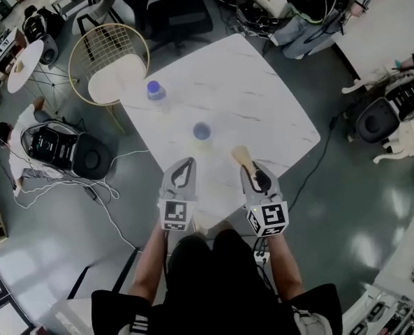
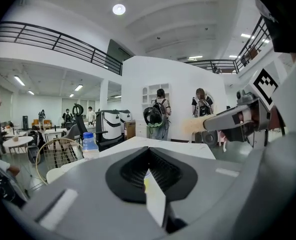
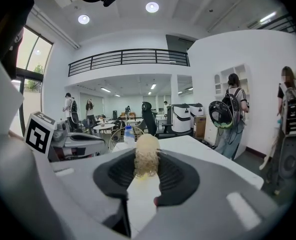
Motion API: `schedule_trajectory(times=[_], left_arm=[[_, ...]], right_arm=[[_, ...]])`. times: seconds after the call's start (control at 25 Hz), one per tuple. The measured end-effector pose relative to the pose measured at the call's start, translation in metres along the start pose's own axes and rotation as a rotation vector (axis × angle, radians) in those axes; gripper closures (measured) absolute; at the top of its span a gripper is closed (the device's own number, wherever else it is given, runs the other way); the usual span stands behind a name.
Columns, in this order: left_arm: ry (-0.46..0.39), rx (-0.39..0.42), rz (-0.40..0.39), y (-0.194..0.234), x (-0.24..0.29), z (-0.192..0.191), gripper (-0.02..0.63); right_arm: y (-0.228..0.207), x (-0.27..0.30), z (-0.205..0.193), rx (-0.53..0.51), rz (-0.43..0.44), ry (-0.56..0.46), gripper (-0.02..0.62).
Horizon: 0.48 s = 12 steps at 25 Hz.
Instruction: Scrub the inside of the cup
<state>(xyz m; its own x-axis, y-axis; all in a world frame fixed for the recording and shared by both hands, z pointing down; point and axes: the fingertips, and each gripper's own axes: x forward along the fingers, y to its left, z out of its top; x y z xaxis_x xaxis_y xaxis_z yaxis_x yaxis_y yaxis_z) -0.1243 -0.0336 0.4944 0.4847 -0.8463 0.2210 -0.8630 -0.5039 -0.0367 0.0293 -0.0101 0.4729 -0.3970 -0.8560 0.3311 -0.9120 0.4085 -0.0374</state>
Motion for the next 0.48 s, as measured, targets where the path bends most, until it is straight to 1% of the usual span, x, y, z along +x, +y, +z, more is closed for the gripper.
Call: schedule_trajectory(times=[0.28, 0.48], left_arm=[[0.057, -0.02, 0.018, 0.013, 0.047, -0.043, 0.598], [0.102, -0.041, 0.033, 0.017, 0.072, -0.064, 0.598]], right_arm=[[-0.018, 0.052, -0.026, 0.016, 0.039, 0.05, 0.488], [-0.029, 0.079, -0.04, 0.032, 0.07, 0.083, 0.488]])
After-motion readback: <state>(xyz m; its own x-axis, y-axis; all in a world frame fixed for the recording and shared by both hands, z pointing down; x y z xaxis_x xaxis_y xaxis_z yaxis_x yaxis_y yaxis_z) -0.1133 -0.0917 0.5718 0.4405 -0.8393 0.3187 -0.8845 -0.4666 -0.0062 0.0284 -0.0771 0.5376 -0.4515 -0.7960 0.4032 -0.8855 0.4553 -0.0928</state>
